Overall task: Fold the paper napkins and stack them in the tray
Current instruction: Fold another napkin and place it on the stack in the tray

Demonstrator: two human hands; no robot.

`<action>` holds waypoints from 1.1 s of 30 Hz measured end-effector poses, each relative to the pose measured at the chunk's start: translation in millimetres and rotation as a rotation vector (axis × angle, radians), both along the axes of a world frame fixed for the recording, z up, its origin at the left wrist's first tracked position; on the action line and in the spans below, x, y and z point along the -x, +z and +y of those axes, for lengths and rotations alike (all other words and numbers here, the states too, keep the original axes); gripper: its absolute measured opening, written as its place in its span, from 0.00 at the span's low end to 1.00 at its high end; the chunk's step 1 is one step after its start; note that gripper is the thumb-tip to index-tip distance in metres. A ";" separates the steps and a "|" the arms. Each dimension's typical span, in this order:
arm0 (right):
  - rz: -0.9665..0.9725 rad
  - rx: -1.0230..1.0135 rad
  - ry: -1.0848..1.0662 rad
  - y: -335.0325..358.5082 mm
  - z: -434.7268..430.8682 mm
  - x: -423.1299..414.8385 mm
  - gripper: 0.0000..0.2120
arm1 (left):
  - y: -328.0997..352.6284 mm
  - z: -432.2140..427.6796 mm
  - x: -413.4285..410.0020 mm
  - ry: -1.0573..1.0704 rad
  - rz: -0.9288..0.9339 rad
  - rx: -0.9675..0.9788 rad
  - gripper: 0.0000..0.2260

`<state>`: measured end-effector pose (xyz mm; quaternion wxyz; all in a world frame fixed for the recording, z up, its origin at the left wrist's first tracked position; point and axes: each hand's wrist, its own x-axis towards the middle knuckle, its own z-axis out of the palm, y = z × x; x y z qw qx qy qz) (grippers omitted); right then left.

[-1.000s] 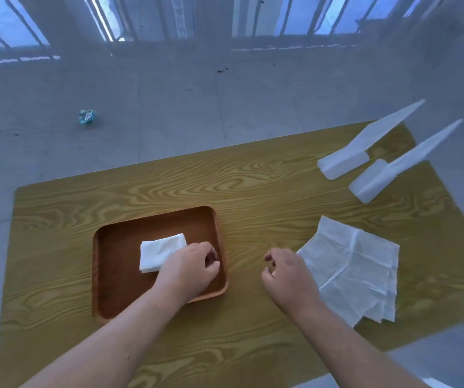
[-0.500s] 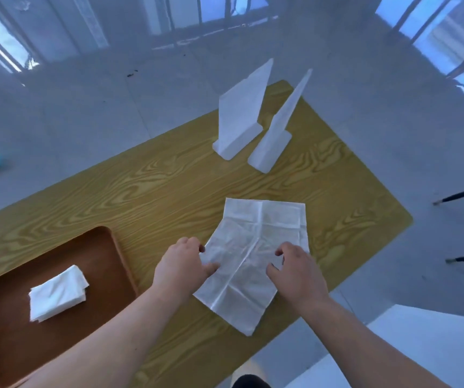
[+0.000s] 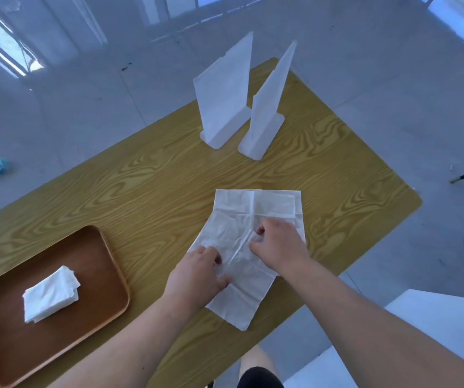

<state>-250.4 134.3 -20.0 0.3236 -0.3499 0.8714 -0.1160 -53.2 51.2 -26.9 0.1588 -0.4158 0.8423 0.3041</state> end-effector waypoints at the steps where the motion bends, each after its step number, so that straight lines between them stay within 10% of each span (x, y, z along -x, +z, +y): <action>1: 0.017 -0.017 0.024 -0.1 -2.4 0.0 0.06 | 0.3 0.3 0.1 0.004 0.003 -0.004 0.20; 5: -0.032 0.034 0.128 10.2 -9.2 -0.8 0.09 | 3.8 -0.1 -3.7 0.021 0.032 -0.031 0.22; 11: -0.820 0.134 -0.171 58.3 -18.4 1.6 0.04 | 26.3 -10.0 -24.2 0.108 0.215 -0.017 0.40; 15: -1.119 0.171 -0.288 84.8 -24.7 -2.1 0.19 | 56.3 -24.0 -41.4 0.176 0.341 -0.086 0.50; 22: -1.423 0.262 -0.249 112.7 -61.7 -46.1 0.15 | 101.9 -56.1 -83.4 0.336 0.402 -0.104 0.37; 29: -1.385 0.329 -0.247 123.1 -101.3 -93.8 0.30 | 121.0 -77.7 -143.3 0.549 0.545 -0.164 0.01; 33: -0.787 0.383 -0.227 121.4 -119.9 -131.3 0.30 | 135.6 -88.1 -178.3 0.751 0.649 -0.362 0.05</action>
